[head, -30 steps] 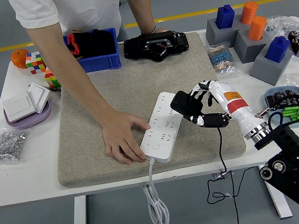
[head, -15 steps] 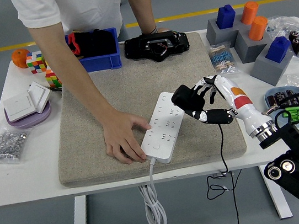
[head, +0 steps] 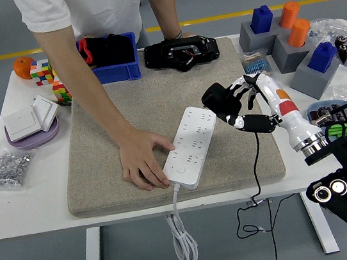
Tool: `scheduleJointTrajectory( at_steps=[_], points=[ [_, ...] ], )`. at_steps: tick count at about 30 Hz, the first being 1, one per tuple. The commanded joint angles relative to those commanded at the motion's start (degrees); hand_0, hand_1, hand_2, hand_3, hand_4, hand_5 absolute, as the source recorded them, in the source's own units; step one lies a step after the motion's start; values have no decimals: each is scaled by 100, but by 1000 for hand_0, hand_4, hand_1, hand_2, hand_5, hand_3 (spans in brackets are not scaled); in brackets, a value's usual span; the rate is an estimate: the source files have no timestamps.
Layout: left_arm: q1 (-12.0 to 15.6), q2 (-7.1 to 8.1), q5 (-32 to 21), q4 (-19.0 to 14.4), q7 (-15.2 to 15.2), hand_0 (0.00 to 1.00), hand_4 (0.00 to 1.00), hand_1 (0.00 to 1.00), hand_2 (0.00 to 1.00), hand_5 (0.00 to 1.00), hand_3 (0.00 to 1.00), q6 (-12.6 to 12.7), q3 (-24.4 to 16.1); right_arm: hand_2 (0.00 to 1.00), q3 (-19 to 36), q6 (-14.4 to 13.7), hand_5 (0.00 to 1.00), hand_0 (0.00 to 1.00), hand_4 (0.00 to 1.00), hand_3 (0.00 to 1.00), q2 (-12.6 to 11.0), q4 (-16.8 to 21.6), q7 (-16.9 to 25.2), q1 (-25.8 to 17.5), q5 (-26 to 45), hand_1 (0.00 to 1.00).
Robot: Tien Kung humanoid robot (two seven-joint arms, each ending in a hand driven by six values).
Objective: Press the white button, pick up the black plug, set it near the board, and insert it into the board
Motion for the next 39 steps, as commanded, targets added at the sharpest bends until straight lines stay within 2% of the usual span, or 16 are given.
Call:
scheduleJointTrajectory(
  at_steps=[6, 7, 10, 24, 31, 39],
  points=[
    [0, 0, 0, 0, 0, 705, 663, 666, 587, 259, 676, 0, 1, 235, 17, -1, 2, 223, 686, 417, -1, -17, 1, -6, -9, 203],
    [13, 0, -9, 0, 2, 705, 663, 666, 587, 259, 676, 9, 10, 235, 75, 4, 2, 223, 686, 417, -28, -119, 39, -58, -64, 203],
    [6, 4, -16, 0, -1, 705, 663, 666, 587, 259, 676, 13, 31, 235, -114, 20, 2, 223, 686, 417, -44, -362, 54, -111, -107, 203],
    [7, 8, 15, 0, 8, 705, 665, 666, 587, 259, 677, 16, 24, 233, -695, 111, 2, 219, 686, 417, -84, -482, 49, -50, -12, 201],
    [6, 6, -12, 0, 1, 705, 665, 666, 587, 260, 676, 14, 55, 233, -756, 87, 2, 219, 685, 416, -93, -212, 3, -69, 53, 201],
    [9, 9, 9, 0, 3, 704, 665, 666, 587, 259, 676, 18, 45, 233, -746, 74, 2, 219, 686, 416, -106, 469, -22, -64, 276, 201]
  ],
)
